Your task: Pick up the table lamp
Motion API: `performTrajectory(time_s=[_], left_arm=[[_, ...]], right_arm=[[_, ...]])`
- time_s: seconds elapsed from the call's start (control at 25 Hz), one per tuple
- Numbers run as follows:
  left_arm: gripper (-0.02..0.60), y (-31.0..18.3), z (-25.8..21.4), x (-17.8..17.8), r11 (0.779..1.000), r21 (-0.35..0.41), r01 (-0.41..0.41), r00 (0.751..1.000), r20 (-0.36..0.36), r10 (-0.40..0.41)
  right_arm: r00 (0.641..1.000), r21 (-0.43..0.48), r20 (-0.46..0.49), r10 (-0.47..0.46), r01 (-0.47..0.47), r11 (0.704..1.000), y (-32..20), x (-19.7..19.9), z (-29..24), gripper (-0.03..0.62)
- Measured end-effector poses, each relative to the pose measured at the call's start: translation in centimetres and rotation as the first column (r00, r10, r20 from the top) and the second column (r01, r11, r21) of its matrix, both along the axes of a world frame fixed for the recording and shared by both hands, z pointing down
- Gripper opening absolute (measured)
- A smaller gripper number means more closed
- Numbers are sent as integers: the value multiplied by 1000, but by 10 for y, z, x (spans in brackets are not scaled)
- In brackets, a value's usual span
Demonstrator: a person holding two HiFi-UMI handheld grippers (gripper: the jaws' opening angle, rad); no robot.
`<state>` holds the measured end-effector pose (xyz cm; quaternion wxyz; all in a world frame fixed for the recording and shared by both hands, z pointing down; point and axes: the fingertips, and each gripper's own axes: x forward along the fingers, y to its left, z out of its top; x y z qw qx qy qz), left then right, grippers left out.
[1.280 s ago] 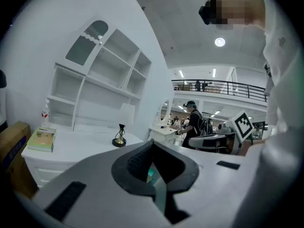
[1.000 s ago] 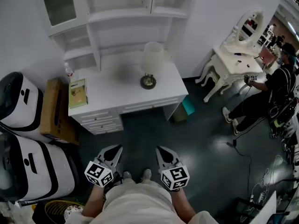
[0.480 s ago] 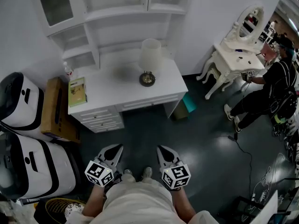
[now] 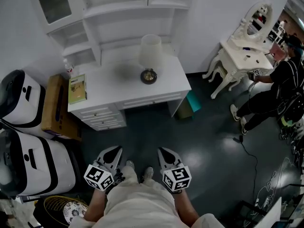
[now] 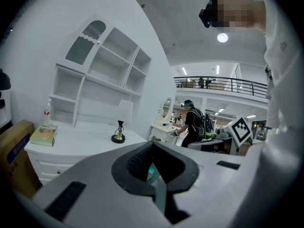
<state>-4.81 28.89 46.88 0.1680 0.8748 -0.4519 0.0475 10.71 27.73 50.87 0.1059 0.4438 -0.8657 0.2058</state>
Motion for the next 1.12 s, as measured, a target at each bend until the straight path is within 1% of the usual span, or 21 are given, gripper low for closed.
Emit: performTrajectory(time_s=[0.24,0.44,0.8,0.96,1.12], left_arm=[[9,-9,6,-4,1000,-19,12,1000,-3,-12],[9,-32,12,-14,1000,-21,9,1000,-9,-9],[9,-105,5,-36,1000,-1,-12,999,-30,12],[9,-139,3,-47,999,7,-42,998,-39,42],[9,-168,6,-60,998,4,-58,997,-42,58]], right_arm=[[1000,13,-22,6,-5,1000,-14,3,3,12],[999,-2,-38,12,-12,1000,-32,-2,10,12],[998,-1,-44,43,-43,999,-96,-24,2,12],[996,-31,-49,78,-80,996,-129,-37,4,12],[996,-27,-53,77,-79,997,-158,-55,1,12]])
